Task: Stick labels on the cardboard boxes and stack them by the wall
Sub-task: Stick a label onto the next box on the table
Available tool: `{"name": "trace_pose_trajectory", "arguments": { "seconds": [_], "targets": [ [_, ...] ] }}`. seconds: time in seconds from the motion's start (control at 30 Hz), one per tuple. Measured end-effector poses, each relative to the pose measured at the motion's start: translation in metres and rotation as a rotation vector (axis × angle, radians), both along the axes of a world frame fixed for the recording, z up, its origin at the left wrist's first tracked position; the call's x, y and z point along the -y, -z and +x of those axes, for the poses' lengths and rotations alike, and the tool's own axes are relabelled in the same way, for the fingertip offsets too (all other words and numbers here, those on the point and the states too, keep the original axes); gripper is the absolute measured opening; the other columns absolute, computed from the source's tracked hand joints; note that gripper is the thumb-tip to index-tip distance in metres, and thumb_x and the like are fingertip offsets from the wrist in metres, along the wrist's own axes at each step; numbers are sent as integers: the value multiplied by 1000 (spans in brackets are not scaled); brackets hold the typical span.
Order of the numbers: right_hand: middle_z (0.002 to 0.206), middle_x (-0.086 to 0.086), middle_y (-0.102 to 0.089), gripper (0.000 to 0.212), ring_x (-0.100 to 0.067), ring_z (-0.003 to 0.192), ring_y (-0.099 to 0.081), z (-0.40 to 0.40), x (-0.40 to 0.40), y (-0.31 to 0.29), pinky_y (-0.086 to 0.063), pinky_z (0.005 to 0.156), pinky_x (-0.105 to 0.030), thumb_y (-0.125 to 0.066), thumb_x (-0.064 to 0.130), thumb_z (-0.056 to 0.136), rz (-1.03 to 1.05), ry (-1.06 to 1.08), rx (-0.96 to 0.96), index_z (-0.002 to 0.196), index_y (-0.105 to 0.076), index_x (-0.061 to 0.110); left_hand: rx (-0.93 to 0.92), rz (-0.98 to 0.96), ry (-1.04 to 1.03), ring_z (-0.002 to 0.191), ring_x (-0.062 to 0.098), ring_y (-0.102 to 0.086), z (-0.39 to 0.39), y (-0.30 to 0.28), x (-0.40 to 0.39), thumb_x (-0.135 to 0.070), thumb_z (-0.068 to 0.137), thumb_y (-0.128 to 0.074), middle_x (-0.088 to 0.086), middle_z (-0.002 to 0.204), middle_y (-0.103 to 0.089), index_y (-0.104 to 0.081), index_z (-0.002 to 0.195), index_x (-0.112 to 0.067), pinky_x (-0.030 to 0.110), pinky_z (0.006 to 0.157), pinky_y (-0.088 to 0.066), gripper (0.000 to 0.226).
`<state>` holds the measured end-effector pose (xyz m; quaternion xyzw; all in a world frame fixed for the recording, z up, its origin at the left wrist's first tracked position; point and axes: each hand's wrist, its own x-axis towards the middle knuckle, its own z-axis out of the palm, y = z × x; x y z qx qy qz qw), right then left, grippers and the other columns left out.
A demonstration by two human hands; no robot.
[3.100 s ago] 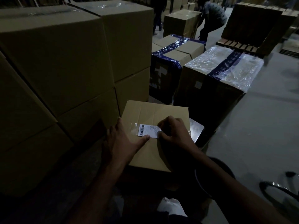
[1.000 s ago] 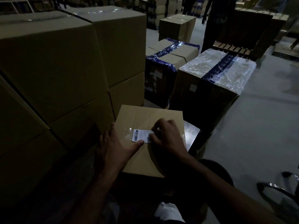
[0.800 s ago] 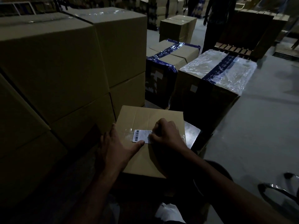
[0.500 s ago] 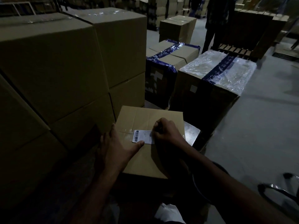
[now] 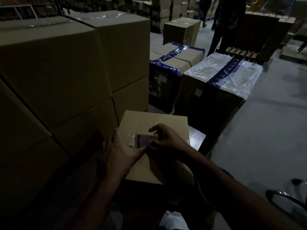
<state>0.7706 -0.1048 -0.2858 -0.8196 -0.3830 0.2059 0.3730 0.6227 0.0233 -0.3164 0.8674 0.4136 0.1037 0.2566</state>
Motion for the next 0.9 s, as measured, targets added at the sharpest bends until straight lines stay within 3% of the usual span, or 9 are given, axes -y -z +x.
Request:
{"name": "trace_pose_trajectory", "arguments": {
  "seconds": [0.2,0.27,0.47,0.63,0.77,0.9],
  "targets": [
    [89,6,-62,11,4,75,-56,1,9,6,-40,66,-11,-66,22,93,41,-88,70,100,-68,14,1,25,13,146,31,-28,-2,-2,3,-89,64,-58,7,158,-33,-12,158,-26,51,110,-32,122],
    [88,7,-63,3,2,76,-58,3,13,6,-42,66,-13,-62,21,95,88,-76,-12,94,-64,19,0,21,46,144,31,-30,-3,-3,1,-77,70,-61,6,157,-35,-16,157,-26,50,109,-34,110],
    [92,8,-71,13,-4,85,-68,1,31,-2,-50,69,-16,-55,20,99,315,40,-425,101,-67,16,19,5,96,142,29,-29,-3,-3,-6,-46,92,-54,7,155,-35,-16,159,-25,46,109,-31,80],
    [89,5,-71,10,-11,80,-68,-5,53,-2,-51,66,-26,-61,23,96,405,221,-483,97,-69,18,43,24,131,125,33,-45,7,-12,-14,-51,78,-43,15,136,-51,-39,151,-17,44,100,-39,81],
    [82,5,-73,5,-12,71,-67,-10,75,-4,-52,58,-30,-63,19,94,478,341,-490,94,-68,18,70,186,59,117,36,-50,17,-10,-18,-45,88,-61,16,127,-59,-57,135,-12,50,98,-42,58],
    [77,5,-71,3,-2,64,-65,-6,99,2,-51,57,-17,-63,10,94,531,474,-466,92,-66,10,117,384,72,116,37,-50,28,-9,12,-31,79,-78,15,120,-61,-64,121,-10,54,97,-39,48]
  ]
}}
